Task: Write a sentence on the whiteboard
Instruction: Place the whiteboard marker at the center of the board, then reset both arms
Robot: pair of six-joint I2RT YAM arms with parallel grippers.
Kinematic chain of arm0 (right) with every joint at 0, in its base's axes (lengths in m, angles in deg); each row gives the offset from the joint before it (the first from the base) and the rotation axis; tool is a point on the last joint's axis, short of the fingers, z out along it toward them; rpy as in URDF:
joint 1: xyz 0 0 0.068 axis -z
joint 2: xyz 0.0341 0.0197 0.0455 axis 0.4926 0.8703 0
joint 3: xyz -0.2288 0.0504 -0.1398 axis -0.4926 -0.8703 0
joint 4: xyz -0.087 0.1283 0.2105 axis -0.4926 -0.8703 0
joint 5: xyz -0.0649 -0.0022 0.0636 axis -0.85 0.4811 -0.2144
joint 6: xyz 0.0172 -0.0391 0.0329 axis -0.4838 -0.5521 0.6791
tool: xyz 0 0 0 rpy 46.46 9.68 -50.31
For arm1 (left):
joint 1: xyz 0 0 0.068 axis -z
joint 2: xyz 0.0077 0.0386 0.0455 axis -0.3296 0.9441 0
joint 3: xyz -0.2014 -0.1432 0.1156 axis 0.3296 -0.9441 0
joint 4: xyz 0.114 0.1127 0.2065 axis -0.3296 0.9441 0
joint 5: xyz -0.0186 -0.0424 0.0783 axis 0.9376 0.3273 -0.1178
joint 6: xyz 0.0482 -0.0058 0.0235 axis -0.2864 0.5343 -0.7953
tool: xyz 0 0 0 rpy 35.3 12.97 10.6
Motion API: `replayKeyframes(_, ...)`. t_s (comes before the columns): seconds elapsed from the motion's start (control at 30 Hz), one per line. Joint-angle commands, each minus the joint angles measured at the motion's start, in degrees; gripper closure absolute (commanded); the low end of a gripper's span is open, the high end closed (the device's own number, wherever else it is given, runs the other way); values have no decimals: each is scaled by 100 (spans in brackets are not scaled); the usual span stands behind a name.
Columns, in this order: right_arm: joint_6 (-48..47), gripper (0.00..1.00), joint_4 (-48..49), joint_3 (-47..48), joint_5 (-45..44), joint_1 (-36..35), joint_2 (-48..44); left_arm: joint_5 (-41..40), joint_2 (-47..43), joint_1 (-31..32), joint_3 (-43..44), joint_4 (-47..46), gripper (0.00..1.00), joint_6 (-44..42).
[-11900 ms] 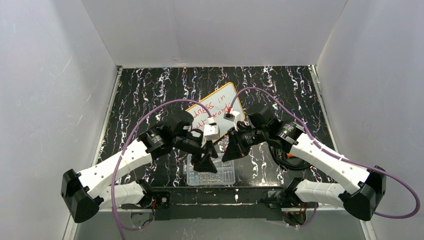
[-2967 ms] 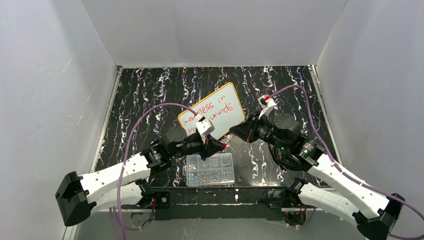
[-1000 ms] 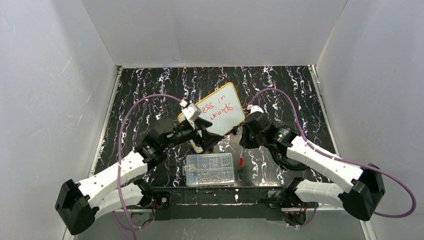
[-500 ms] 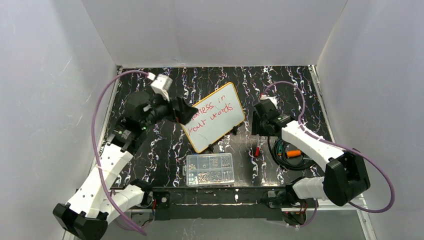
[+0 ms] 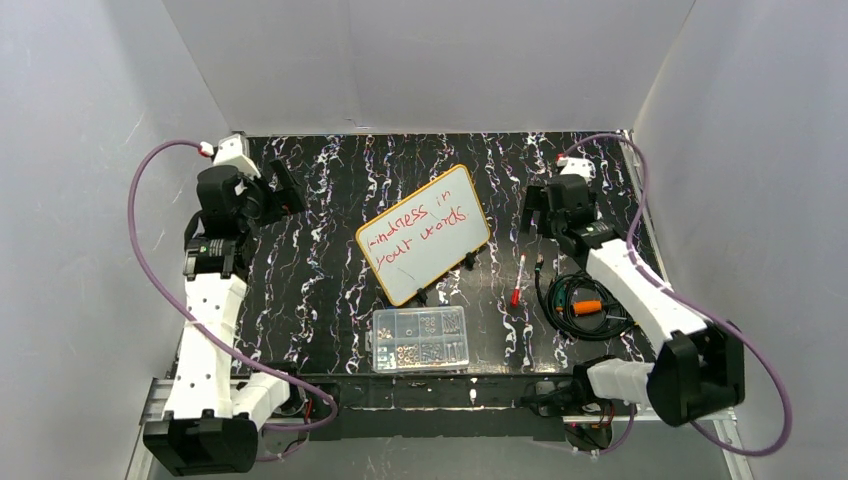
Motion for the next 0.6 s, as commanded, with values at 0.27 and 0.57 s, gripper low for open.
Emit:
replayKeyframes(0.27, -1533, 1, 2799, -1279, -420, 9, -2006, -2343, -2004, -5, -1582, -1075, 2, -830)
replayKeyframes(0.57, -1516, 1, 2860, -1371, -332, 2, -2206, -2309, -2126, -5, -1706, -1144, 2, -859)
